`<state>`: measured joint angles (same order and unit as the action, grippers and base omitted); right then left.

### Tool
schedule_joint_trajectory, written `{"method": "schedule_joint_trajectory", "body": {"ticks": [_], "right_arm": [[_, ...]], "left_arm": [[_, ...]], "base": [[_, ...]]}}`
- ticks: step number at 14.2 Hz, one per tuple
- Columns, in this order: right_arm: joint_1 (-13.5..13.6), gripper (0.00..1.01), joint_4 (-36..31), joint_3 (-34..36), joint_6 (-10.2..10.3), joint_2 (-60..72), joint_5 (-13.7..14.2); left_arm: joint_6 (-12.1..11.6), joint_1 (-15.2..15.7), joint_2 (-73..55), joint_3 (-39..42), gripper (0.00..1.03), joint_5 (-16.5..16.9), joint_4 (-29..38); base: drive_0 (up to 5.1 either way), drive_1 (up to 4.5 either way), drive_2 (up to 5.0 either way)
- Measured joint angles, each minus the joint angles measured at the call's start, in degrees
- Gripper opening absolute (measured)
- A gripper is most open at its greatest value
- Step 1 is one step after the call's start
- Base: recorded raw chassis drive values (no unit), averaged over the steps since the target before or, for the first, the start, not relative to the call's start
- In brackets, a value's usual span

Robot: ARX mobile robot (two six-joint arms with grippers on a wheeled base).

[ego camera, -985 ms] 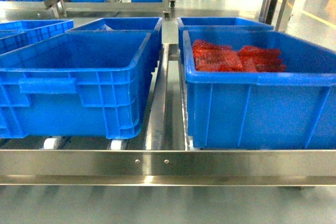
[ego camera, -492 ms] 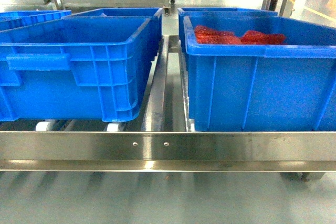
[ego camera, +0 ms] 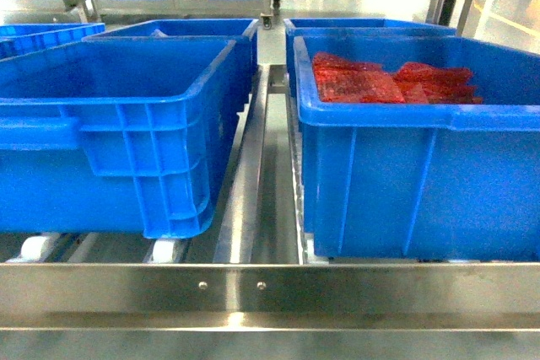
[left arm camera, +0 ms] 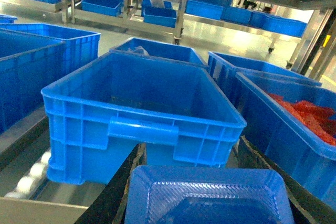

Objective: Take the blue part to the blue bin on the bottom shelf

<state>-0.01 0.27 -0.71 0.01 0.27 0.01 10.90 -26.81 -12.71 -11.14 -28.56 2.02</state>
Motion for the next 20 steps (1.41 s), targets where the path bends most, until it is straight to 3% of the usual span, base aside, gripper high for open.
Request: {"method": "schedule_joint_trajectory", "body": {"ticks": [11, 20], "right_arm": [[0.00, 0.98, -0.17, 0.00, 0.00, 0.00, -0.02], [0.00, 0.98, 0.00, 0.00, 0.00, 0.00, -0.02]], "left_arm": [[-0.28, 0.04, -0.15, 0.00, 0.43, 0.07, 0.00], [-0.35, -0.04, -0.28, 0.02, 0.43, 0.02, -0.02]], "base": [[0.0, 4.07, -4.1], [0.0, 0.00, 0.0]]}}
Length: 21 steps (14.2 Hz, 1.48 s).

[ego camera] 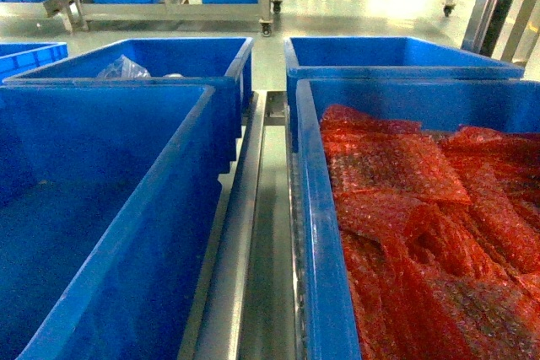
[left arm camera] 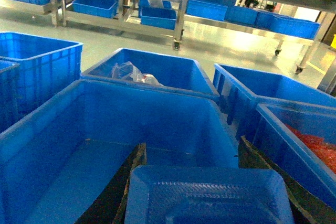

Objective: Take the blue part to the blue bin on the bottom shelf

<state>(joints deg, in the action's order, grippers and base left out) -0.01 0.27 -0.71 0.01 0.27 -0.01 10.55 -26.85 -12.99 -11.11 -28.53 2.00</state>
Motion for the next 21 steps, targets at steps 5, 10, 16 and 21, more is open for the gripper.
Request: {"method": "schedule_joint_trajectory", "body": {"ticks": [5, 10, 16, 21], "right_arm": [[0.00, 0.98, 0.00, 0.00, 0.02, 0.00, 0.00], [0.00, 0.98, 0.00, 0.00, 0.00, 0.00, 0.00], [0.00, 0.98, 0.00, 0.00, 0.00, 0.00, 0.00], [0.00, 0.98, 0.00, 0.00, 0.00, 0.00, 0.00]], "left_arm": [[0.00, 0.00, 0.00, 0.00, 0.43, 0.00, 0.00], [0.00, 0.00, 0.00, 0.00, 0.43, 0.00, 0.00], [0.00, 0.00, 0.00, 0.00, 0.43, 0.02, 0.00], [0.00, 0.00, 0.00, 0.00, 0.43, 0.00, 0.00]], "base": [[0.0, 0.00, 0.0], [0.0, 0.00, 0.0], [0.0, 0.00, 0.0], [0.0, 0.00, 0.0]]}}
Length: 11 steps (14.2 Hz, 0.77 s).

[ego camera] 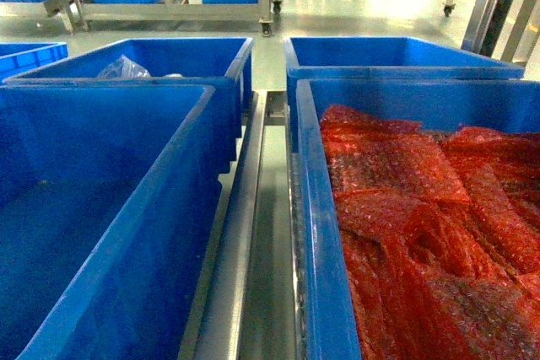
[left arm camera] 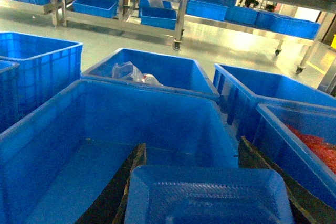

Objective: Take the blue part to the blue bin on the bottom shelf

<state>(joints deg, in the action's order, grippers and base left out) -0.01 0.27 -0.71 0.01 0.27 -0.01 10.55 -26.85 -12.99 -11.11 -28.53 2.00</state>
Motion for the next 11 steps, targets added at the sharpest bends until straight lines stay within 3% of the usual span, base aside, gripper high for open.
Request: {"method": "schedule_joint_trajectory", "body": {"ticks": [11], "right_arm": [[0.00, 0.98, 0.00, 0.00, 0.00, 0.00, 0.00]], "left_arm": [[0.00, 0.00, 0.00, 0.00, 0.43, 0.02, 0.00]], "base": [[0.0, 0.00, 0.0]]}}
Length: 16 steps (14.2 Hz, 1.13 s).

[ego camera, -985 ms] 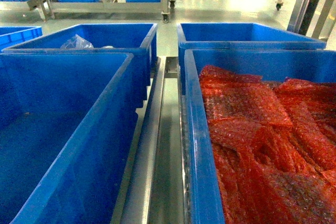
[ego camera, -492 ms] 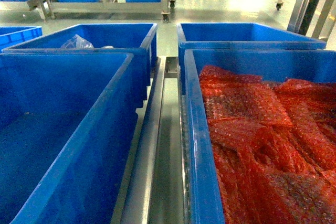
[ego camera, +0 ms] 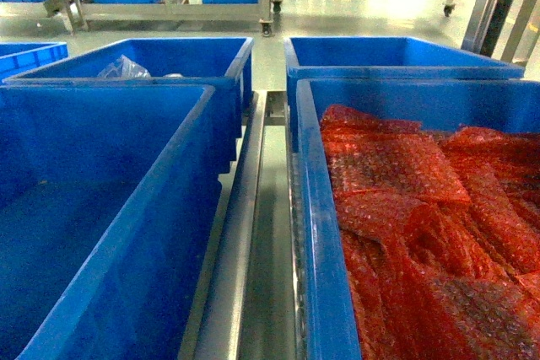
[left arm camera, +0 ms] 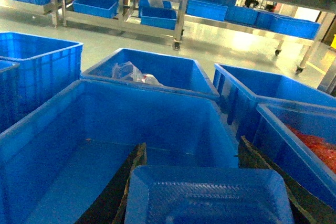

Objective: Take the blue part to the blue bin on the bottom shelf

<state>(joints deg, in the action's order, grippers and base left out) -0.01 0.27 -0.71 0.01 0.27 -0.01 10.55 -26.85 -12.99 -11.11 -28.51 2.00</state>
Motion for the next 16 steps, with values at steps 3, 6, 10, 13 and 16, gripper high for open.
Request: {"method": "schedule_joint_trajectory", "body": {"ticks": [3, 6, 10, 13, 16], "right_arm": [[0.00, 0.98, 0.00, 0.00, 0.00, 0.00, 0.00], [0.00, 0.98, 0.00, 0.00, 0.00, 0.00, 0.00], [0.00, 0.98, 0.00, 0.00, 0.00, 0.00, 0.00], [0.00, 0.98, -0.02, 0.00, 0.00, 0.00, -0.04], [0.00, 0.98, 0.02, 0.00, 0.00, 0.00, 0.00]], "left_arm": [[0.00, 0.00, 0.00, 0.00, 0.43, -0.02, 0.00], [0.00, 0.00, 0.00, 0.00, 0.43, -0.02, 0.00], [0.00, 0.00, 0.00, 0.00, 0.43, -0.02, 0.00], [-3.69, 1.01, -11.54, -2.38, 0.43, -10.34, 1.27], [-6.43, 8.35, -31.54, -6.25, 0.43, -1.77, 20.31]], "base": [[0.0, 0.00, 0.0], [0.0, 0.00, 0.0], [0.0, 0.00, 0.0], [0.0, 0.00, 0.0], [0.0, 0.00, 0.0]]}}
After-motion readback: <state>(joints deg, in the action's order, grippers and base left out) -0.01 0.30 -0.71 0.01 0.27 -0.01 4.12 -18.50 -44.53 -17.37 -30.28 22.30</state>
